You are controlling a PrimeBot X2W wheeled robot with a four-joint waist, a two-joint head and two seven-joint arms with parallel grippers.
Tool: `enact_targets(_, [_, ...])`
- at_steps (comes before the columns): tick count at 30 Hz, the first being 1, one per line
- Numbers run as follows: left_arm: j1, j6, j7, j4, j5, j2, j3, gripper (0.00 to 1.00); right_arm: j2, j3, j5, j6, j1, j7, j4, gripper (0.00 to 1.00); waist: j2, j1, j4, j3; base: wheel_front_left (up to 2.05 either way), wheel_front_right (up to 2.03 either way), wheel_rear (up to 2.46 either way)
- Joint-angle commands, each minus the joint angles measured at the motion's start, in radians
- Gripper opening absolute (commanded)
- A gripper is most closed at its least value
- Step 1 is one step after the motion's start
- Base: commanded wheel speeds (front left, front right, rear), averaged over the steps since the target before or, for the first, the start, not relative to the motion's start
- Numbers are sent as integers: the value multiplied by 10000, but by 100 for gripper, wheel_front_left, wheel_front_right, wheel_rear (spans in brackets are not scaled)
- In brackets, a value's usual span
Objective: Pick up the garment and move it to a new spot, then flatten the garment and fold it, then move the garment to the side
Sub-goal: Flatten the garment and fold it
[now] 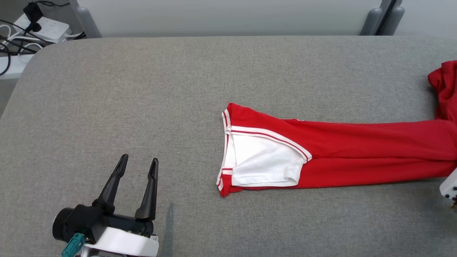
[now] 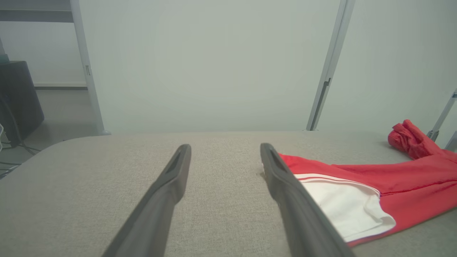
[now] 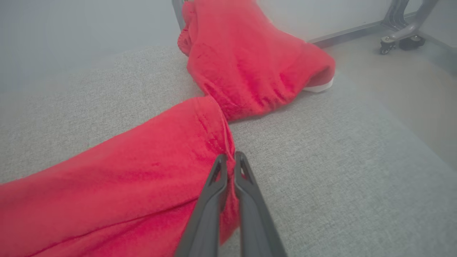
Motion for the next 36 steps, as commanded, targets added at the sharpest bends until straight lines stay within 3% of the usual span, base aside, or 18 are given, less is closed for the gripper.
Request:
enact_targets(1, [-107, -70, -90, -249, 6, 105, 337, 100, -195, 213, -136, -2, 106, -166, -215, 0, -1, 0, -42, -104, 0, 0, 0])
enact_targets(11, [84, -71, -90, -108, 74, 19, 270, 100, 185, 988, 333, -2, 512, -369, -1257, 0, -1, 0, -74, -542, 0, 0, 0])
enact_targets(24, [175, -71, -90, -148, 67, -35, 351, 100, 1297, 2617, 852, -2, 1416, 140, -5002, 0, -1, 0, 130, -734, 0, 0, 0])
enact_targets(36, [144, -53, -90, -46, -65, -45, 257, 100, 2319, 2857, 677, -2, 2446, 1285, -7857, 0, -1, 0, 808, -875, 0, 0, 0])
